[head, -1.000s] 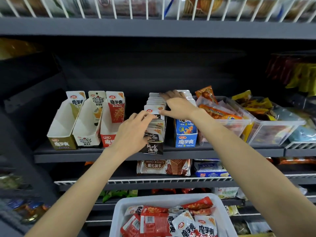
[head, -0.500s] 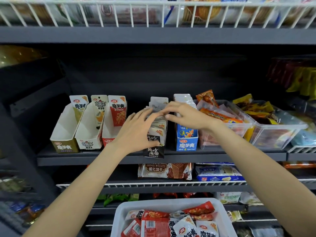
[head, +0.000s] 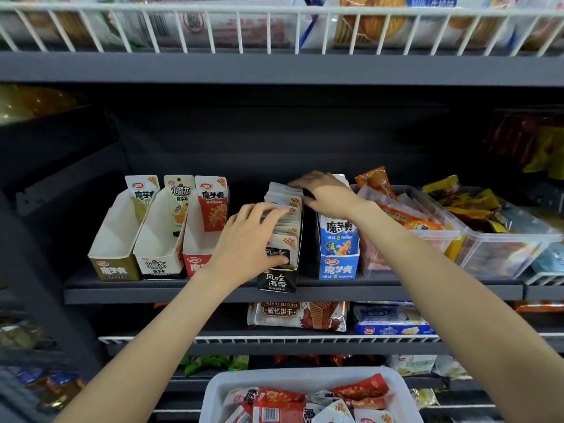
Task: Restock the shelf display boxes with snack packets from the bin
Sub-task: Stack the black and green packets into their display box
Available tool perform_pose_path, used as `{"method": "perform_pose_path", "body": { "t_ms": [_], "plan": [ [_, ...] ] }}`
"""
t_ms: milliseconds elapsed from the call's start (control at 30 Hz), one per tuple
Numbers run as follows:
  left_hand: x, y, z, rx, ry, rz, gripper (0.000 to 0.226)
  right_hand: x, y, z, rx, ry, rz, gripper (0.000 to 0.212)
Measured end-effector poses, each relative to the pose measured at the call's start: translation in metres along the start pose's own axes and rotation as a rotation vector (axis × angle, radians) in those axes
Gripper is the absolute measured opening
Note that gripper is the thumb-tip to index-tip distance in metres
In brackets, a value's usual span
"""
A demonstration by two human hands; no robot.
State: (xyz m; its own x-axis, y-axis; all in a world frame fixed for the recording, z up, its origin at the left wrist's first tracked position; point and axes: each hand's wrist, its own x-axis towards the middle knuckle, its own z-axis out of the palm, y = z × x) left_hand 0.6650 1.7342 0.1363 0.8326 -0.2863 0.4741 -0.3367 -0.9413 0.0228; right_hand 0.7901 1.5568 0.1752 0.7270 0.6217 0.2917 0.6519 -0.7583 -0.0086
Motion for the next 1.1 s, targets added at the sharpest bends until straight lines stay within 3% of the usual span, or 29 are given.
{"method": "perform_pose_path", "body": {
  "t_ms": [133,200,333,400,467,567,633,700,833,967,1067,1100],
  "plan": [
    [0.010,0.005,0.009,-0.150,0.046,-0.115,0.097,-0.008,0.001,-0.001,0.033,0.000,-0.039,0.041],
    [0.014,0.006,0.013,-0.437,0.027,-0.195,0.099,-0.015,-0.002,-0.001,0.085,0.019,0.042,0.046],
    [0.020,0.003,0.014,-1.249,0.111,-0.461,0.062,-0.057,-0.039,-0.008,0.669,0.359,0.306,0.041],
    [0.028,-0.002,0.016,-1.410,0.118,-0.578,0.052,-0.073,-0.067,0.003,1.021,0.394,0.414,0.039],
    [0.036,-0.003,0.018,-1.519,0.079,-0.620,0.047,-0.074,-0.090,0.021,1.119,0.357,0.409,0.040],
    [0.040,0.001,0.015,-1.707,0.008,-0.648,0.030,-0.052,-0.110,0.036,1.130,0.331,0.409,0.103],
    [0.042,-0.001,0.020,-1.832,-0.006,-0.671,0.032,-0.036,-0.103,0.044,1.208,0.312,0.464,0.122],
    [0.038,0.002,0.021,-1.867,-0.008,-0.681,0.036,-0.034,-0.097,0.039,1.228,0.294,0.477,0.117],
    [0.032,0.008,0.027,-1.709,0.001,-0.580,0.049,-0.039,-0.078,0.043,1.259,0.226,0.418,0.082],
    [0.050,-0.006,0.046,-1.499,-0.023,-0.616,0.085,-0.036,-0.076,0.044,1.026,0.330,0.416,0.070],
    [0.068,-0.018,0.068,-1.393,0.039,-0.610,0.082,-0.019,-0.074,0.051,0.812,0.346,0.429,0.071],
    [0.066,-0.017,0.064,-1.415,0.056,-0.641,0.091,-0.015,-0.075,0.052,0.796,0.329,0.430,0.072]
  ]
}}
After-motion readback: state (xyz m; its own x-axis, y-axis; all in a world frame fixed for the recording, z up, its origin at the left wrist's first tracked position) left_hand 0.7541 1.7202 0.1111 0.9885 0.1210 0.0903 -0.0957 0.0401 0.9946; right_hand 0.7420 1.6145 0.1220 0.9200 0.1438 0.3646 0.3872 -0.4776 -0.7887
